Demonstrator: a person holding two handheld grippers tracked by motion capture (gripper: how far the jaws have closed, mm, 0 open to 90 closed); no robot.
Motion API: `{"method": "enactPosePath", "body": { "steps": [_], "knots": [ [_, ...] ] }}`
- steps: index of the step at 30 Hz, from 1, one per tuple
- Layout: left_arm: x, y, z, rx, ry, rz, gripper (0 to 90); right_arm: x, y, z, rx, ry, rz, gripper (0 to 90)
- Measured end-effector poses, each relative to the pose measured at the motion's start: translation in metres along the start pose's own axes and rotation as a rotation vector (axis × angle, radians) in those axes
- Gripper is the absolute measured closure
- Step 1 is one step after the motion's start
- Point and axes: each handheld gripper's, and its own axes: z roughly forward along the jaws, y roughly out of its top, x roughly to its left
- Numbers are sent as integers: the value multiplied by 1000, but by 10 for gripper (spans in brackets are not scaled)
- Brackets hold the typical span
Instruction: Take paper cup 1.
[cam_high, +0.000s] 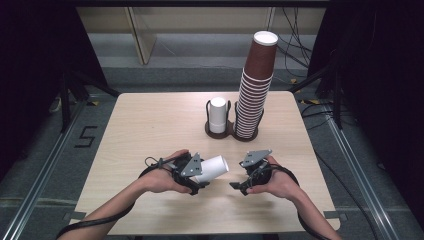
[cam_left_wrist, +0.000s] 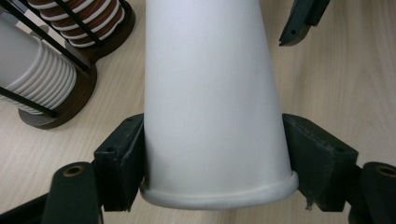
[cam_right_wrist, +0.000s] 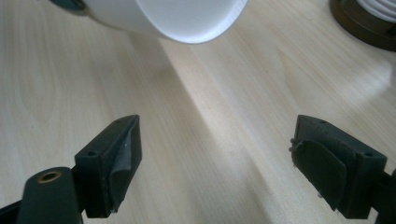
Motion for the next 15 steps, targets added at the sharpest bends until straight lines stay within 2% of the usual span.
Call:
{"method": "enactPosePath", "body": {
  "steps": [1,3,4,5,6,9,10,15],
  "knots": [
    [0,1,0,7,-4,7,260,1,0,1,2,7,0,171],
    [0,3,-1,24,-10,29,262,0,2,0,30,21,-48,171],
    [0,4,-1,31,-17,35,262,-1,3,2,26,23,-84,172],
    [0,5,-1,35,-21,41,262,0,4,1,40,23,-95,175],
    [0,5,-1,42,-26,45,263,2,4,1,60,34,-78,177],
    [0,8,0,63,-47,67,265,3,6,2,83,51,-156,181],
    [-1,8,0,68,-54,68,265,4,7,3,92,59,-162,181],
    [-2,11,1,100,-120,96,265,8,9,4,135,78,-212,181]
  ]
}}
